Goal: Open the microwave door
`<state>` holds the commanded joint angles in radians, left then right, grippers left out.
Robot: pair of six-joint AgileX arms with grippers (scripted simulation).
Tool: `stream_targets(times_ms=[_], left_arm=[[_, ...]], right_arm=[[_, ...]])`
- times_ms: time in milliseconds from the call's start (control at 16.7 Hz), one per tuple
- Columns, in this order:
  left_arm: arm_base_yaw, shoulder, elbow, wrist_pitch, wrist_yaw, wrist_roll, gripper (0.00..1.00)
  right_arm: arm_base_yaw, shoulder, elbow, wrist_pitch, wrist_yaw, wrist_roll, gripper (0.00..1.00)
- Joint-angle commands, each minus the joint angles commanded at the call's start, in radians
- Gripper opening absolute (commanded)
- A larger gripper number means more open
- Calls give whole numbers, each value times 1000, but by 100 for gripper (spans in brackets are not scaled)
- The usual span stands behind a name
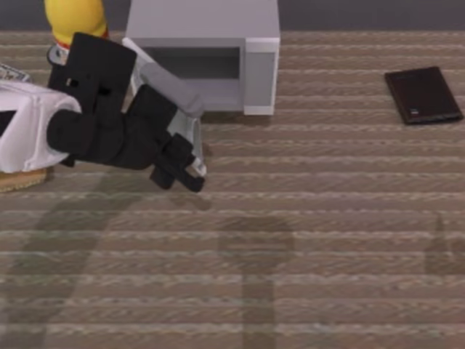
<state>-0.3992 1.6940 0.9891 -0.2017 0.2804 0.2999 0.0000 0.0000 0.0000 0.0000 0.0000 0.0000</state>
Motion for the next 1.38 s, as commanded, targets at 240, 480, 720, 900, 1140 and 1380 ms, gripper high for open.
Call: stream_targets(times_ms=[240, 480, 720, 900, 1140, 1380], left_arm=[[-7, 0, -2, -1, 7, -5, 0], [11, -5, -4, -10, 26, 28, 0], [27, -8, -6, -20, 44, 60, 0], [27, -8, -6, -20, 44, 60, 0], [27, -8, -6, -20, 44, 60, 0], [27, -8, -6, -20, 44, 60, 0]], right_arm=[[0, 0, 0, 0, 0, 0, 100], [0, 0, 0, 0, 0, 0, 100], [0, 0, 0, 0, 0, 0, 100], [0, 0, 0, 0, 0, 0, 100], [0, 0, 0, 0, 0, 0, 100], [0, 0, 0, 0, 0, 0, 100]])
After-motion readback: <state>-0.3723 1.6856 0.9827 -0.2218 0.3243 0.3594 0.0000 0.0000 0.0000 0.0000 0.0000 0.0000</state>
